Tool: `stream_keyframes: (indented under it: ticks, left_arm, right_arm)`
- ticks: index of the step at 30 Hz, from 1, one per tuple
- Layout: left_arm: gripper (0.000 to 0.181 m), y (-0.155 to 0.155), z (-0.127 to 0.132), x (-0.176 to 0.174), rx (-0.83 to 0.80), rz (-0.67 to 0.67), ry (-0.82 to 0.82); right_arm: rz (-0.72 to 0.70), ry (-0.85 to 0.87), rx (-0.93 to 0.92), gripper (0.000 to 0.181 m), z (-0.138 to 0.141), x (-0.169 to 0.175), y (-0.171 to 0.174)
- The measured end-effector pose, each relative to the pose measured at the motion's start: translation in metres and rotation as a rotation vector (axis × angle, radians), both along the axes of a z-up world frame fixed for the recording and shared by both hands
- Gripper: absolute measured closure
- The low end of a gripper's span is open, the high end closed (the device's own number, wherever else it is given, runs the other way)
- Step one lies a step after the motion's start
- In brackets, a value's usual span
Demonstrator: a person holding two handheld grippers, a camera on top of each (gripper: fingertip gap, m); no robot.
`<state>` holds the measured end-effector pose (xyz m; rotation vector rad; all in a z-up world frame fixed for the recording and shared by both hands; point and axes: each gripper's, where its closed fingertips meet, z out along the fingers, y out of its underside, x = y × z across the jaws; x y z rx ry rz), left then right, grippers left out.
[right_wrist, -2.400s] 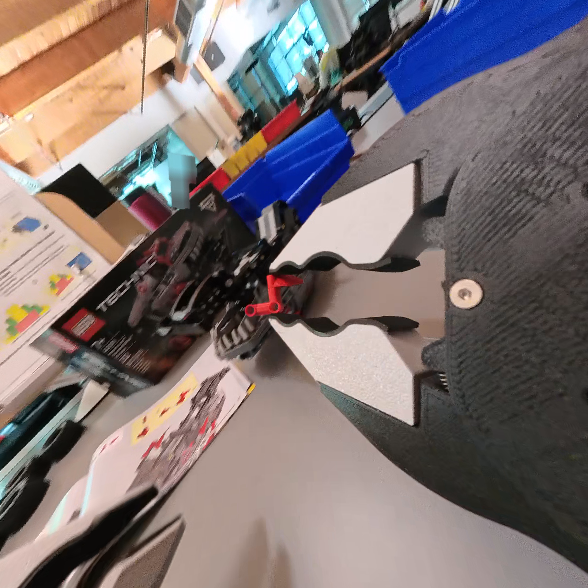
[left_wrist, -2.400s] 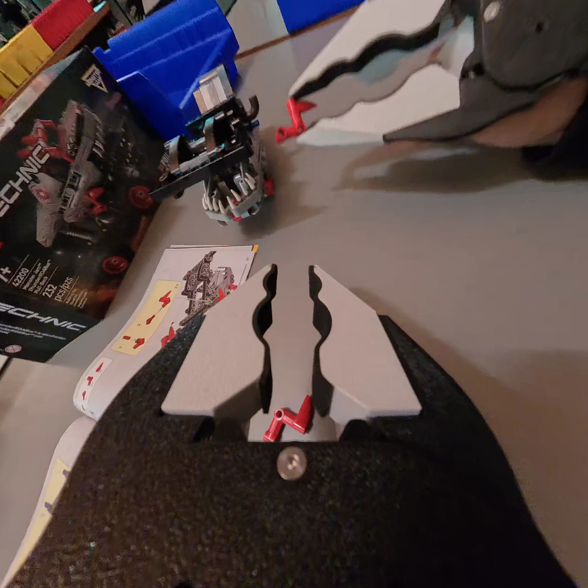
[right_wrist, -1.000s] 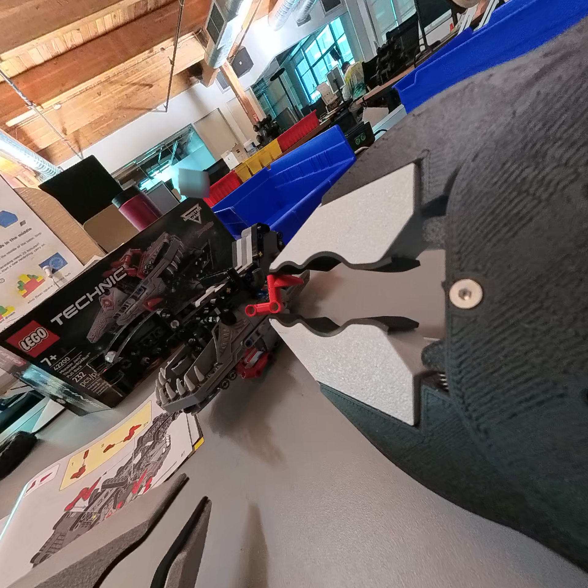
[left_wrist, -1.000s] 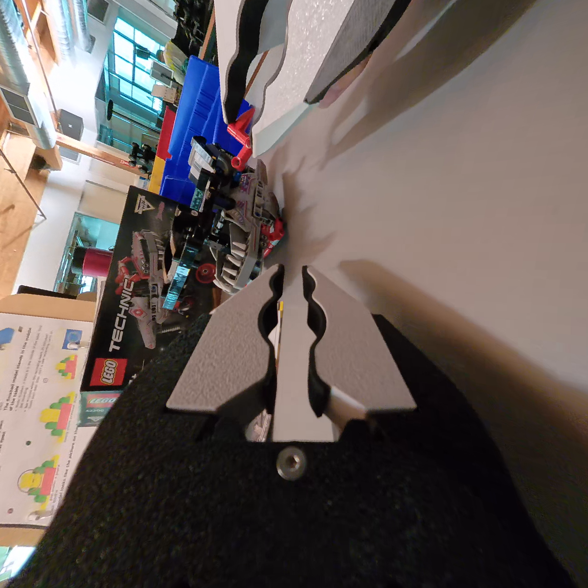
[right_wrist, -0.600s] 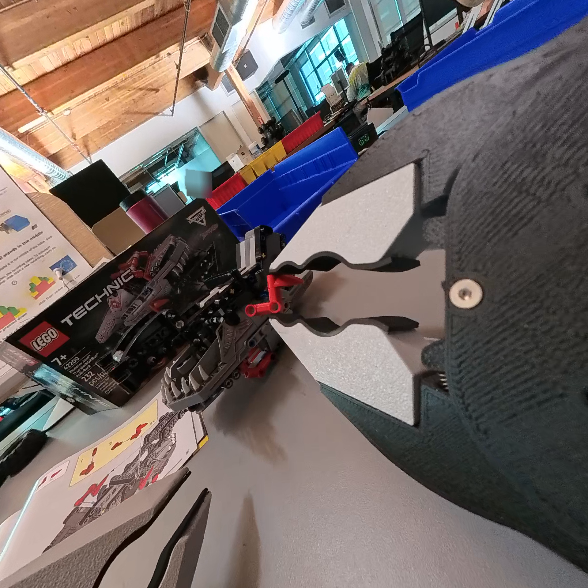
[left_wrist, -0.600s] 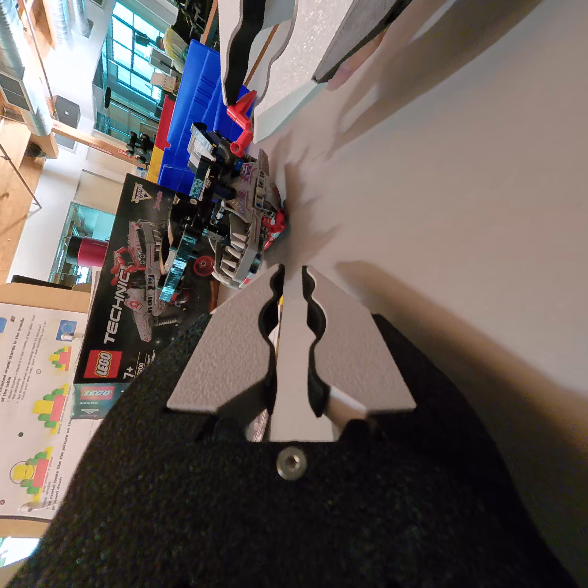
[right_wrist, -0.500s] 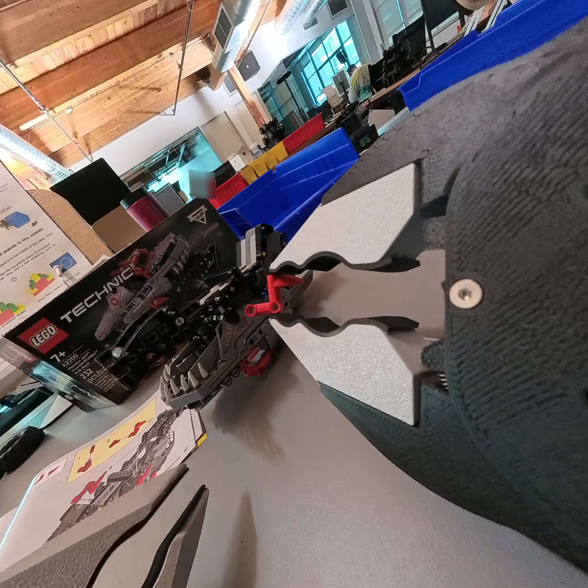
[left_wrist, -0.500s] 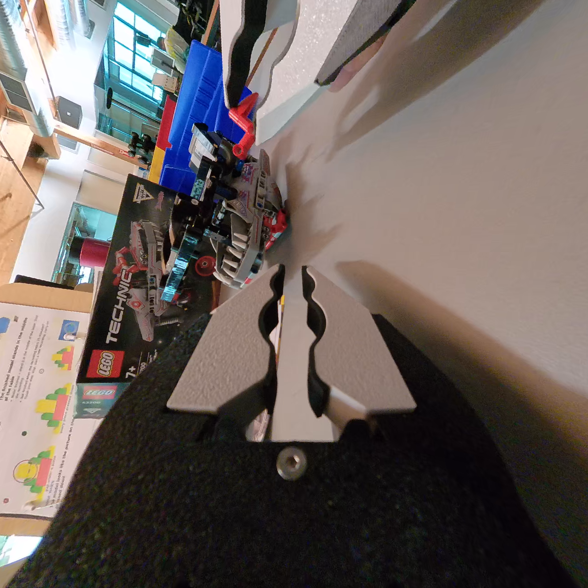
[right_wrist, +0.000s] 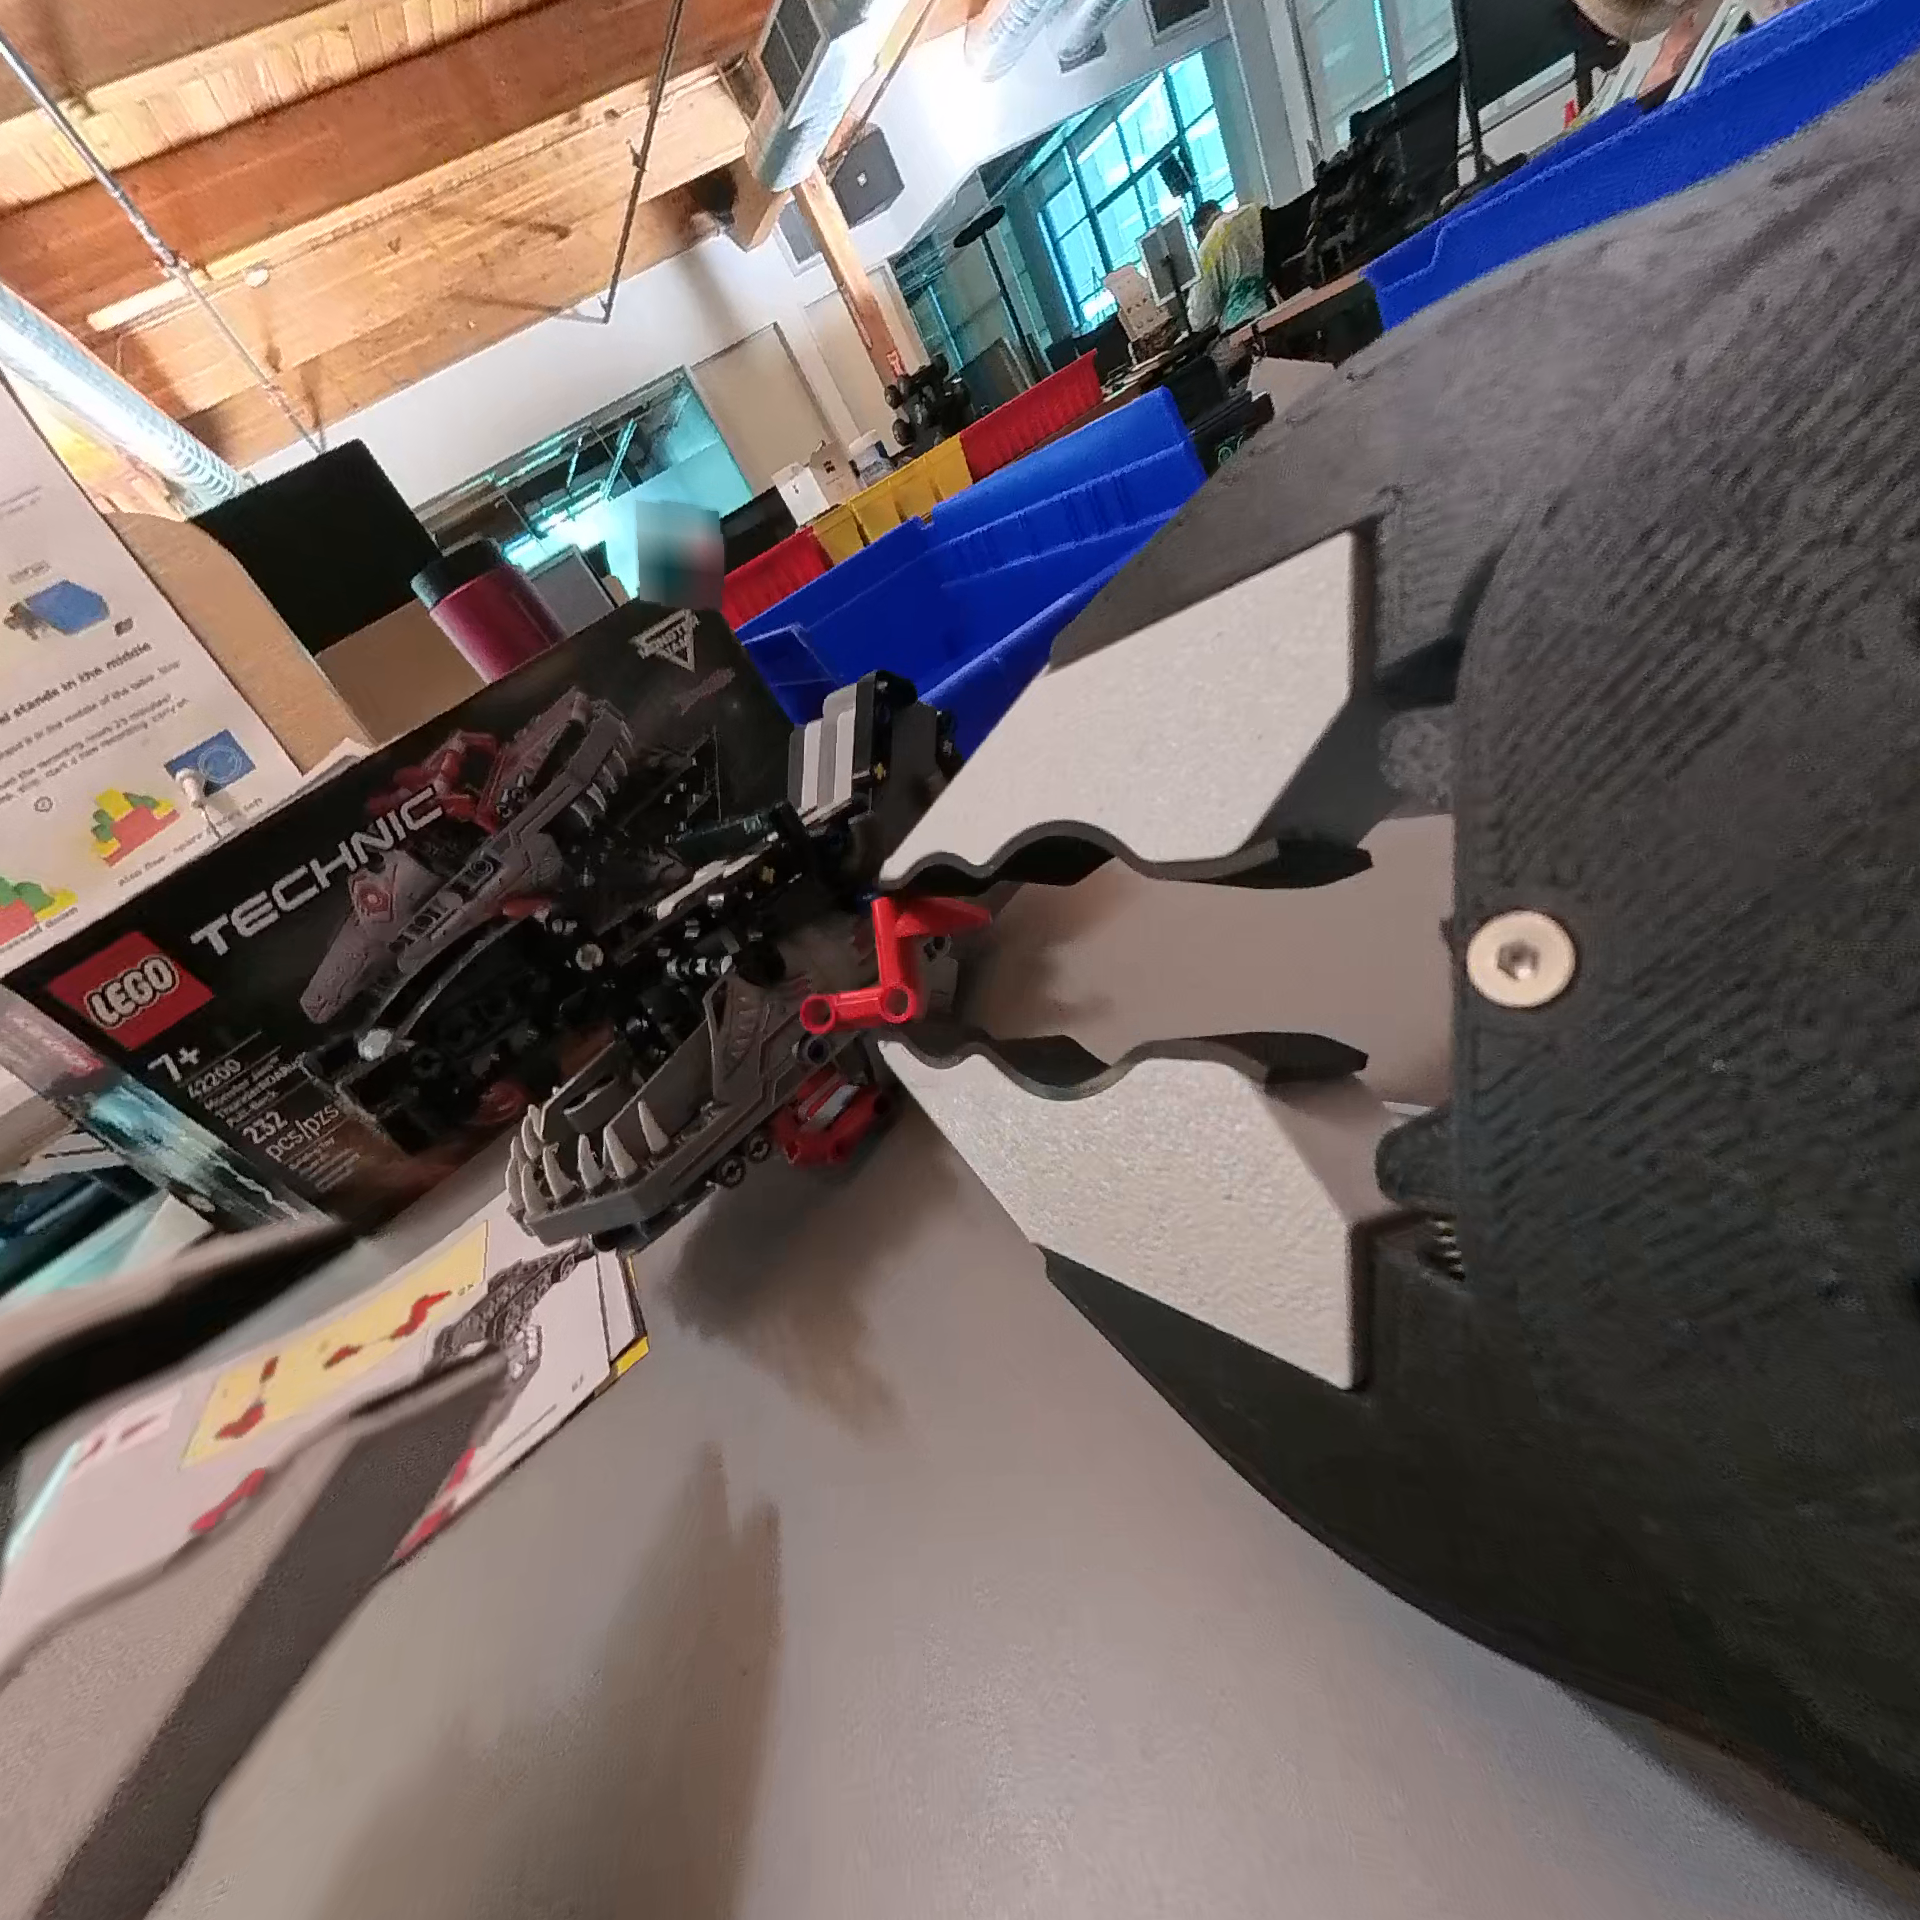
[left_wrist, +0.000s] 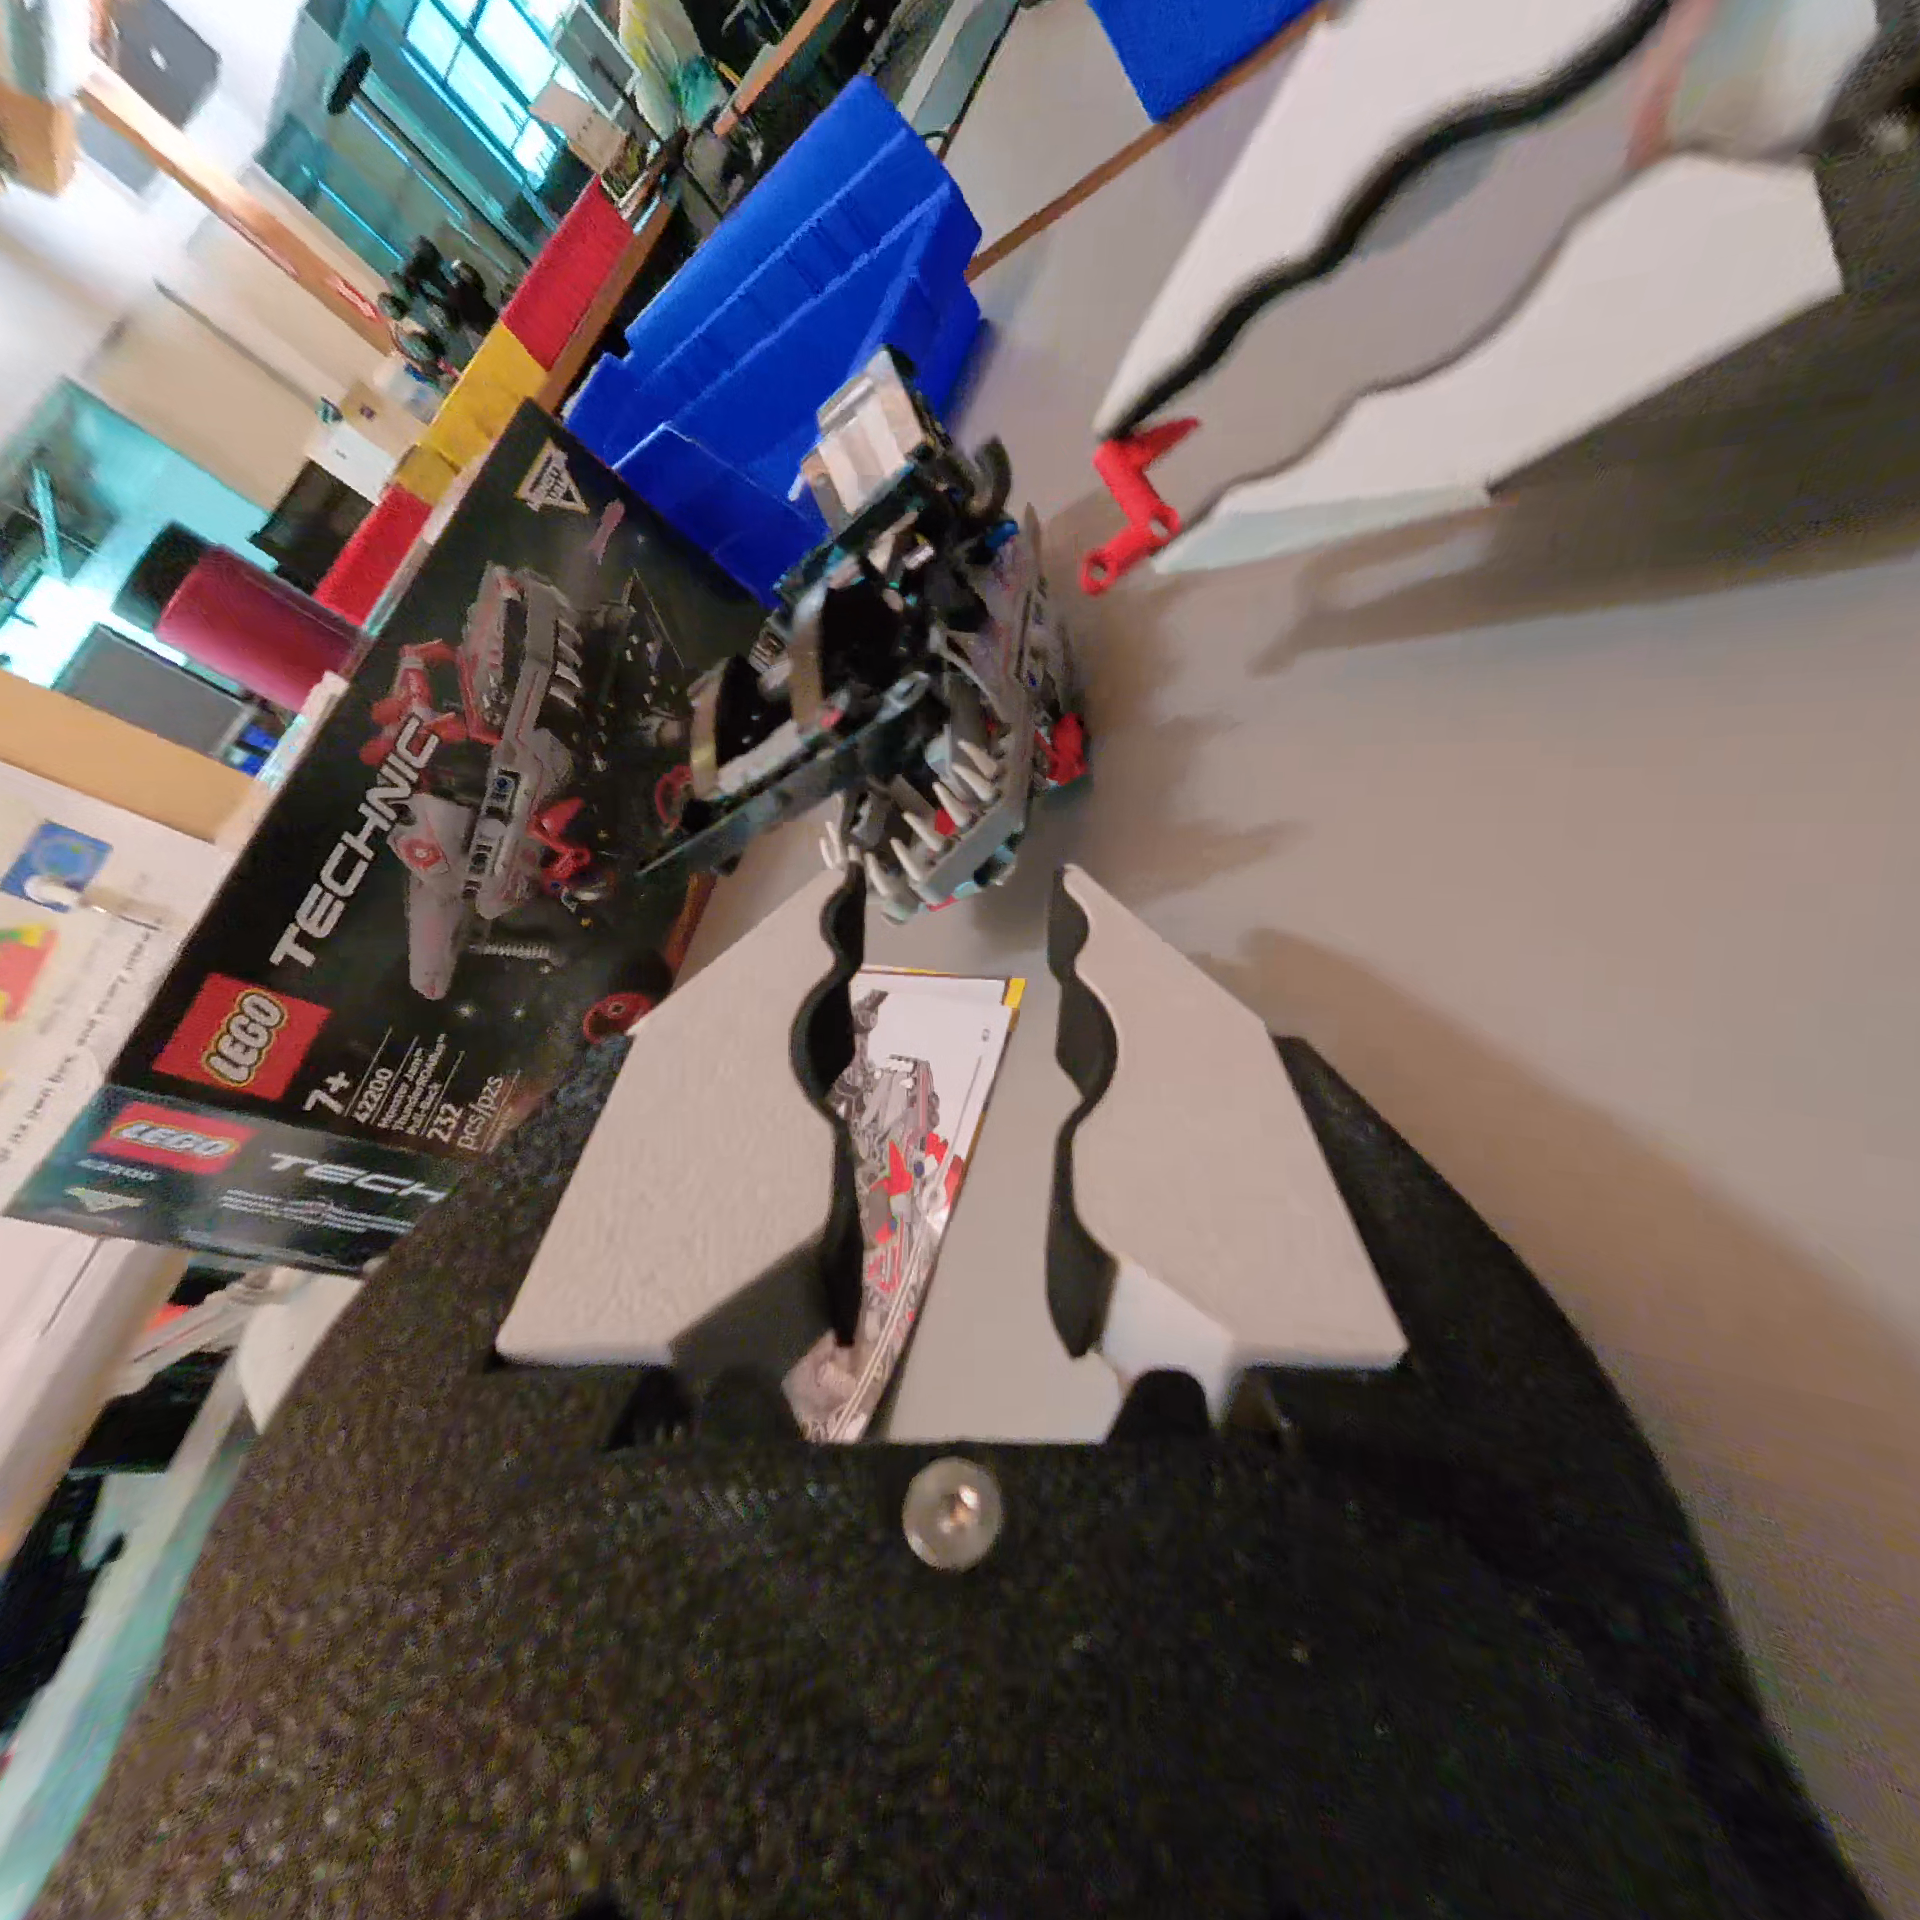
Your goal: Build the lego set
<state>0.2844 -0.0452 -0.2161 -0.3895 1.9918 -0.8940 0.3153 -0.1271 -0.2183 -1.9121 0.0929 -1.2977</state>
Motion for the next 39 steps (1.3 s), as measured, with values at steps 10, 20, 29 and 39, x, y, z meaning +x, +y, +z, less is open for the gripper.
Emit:
stream_keyframes:
  ticks: [10, 20, 29, 39]
  left_arm:
    - [0.156, -0.050, 0.011, -0.017, -0.173, -0.084, 0.284]
    - [0.156, -0.026, 0.028, 0.005, -0.102, 0.120, 0.111]
    - [0.167, -0.019, 0.018, 0.029, -0.013, 0.124, 0.029]
    - [0.170, 0.012, 0.017, 0.040, 0.115, 0.179, -0.045]
  right_arm:
    - [0.047, -0.025, 0.056, 0.158, 0.010, -0.007, 0.004]
    - [0.064, -0.012, 0.063, 0.158, 0.009, -0.009, 0.005]
    - [0.067, -0.024, 0.292, 0.159, 0.038, -0.010, -0.013]
    - [0.143, -0.039, 0.411, 0.159, 0.053, -0.020, -0.020]
